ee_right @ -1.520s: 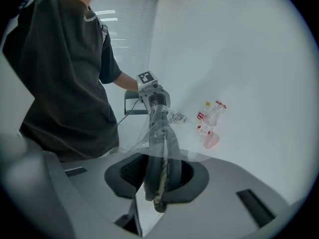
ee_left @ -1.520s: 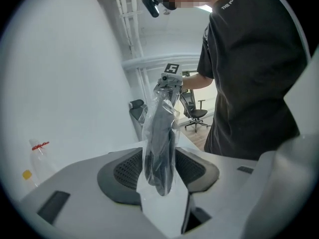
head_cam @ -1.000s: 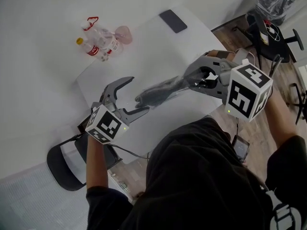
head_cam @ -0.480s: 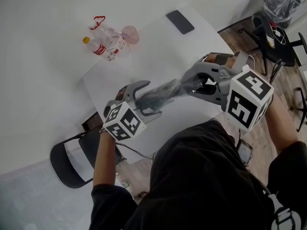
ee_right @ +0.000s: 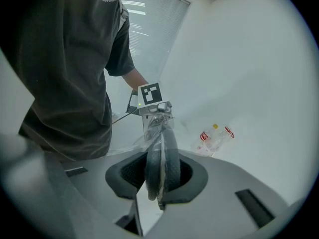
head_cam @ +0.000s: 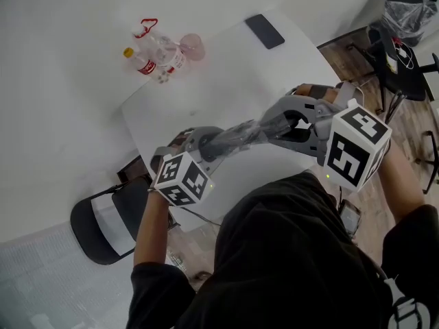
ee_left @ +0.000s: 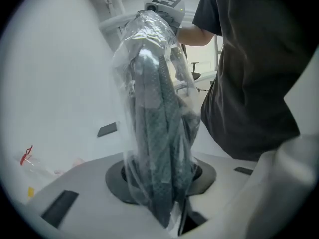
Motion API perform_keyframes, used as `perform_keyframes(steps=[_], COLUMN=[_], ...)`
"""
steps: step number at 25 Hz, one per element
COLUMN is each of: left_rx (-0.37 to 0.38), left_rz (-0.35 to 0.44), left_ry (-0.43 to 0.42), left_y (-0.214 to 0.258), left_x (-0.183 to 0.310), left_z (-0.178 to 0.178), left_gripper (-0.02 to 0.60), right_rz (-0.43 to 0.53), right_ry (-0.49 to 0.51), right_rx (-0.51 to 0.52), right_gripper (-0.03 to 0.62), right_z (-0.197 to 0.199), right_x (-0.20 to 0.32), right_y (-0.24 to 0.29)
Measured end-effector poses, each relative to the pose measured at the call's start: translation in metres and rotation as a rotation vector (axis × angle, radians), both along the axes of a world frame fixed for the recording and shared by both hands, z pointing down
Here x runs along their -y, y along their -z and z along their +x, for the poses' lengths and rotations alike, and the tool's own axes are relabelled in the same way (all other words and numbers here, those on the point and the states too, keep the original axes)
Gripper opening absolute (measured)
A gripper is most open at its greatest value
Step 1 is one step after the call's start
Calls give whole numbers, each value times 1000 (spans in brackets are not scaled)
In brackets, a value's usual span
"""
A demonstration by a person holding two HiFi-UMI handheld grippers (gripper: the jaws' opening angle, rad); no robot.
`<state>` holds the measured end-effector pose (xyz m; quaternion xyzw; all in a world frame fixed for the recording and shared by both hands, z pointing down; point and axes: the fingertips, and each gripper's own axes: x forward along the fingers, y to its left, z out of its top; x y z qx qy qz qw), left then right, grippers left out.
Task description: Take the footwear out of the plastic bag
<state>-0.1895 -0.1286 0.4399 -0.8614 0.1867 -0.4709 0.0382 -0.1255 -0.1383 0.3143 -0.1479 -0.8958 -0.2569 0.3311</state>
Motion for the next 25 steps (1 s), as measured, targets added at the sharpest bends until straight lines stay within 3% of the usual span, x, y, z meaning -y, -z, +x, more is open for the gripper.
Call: perform_keyframes(steps=[7, 17, 25], left_rx=[-16, 19, -13], left_rz=[-29, -7, 9], left_ry=[15, 39, 82], left_y=[-5, -14, -13], left_x=[-9, -8, -8], left_z=[-4, -17, -34], left_gripper=[146, 146, 146], right_rz=[-24, -31, -34], right_ry=[14, -26, -51], right_rx=[-20, -3, -3], right_gripper=[81, 80, 78], right_z=[1, 8, 16], right_x=[-4, 2, 9], right_y=[-11, -12, -10])
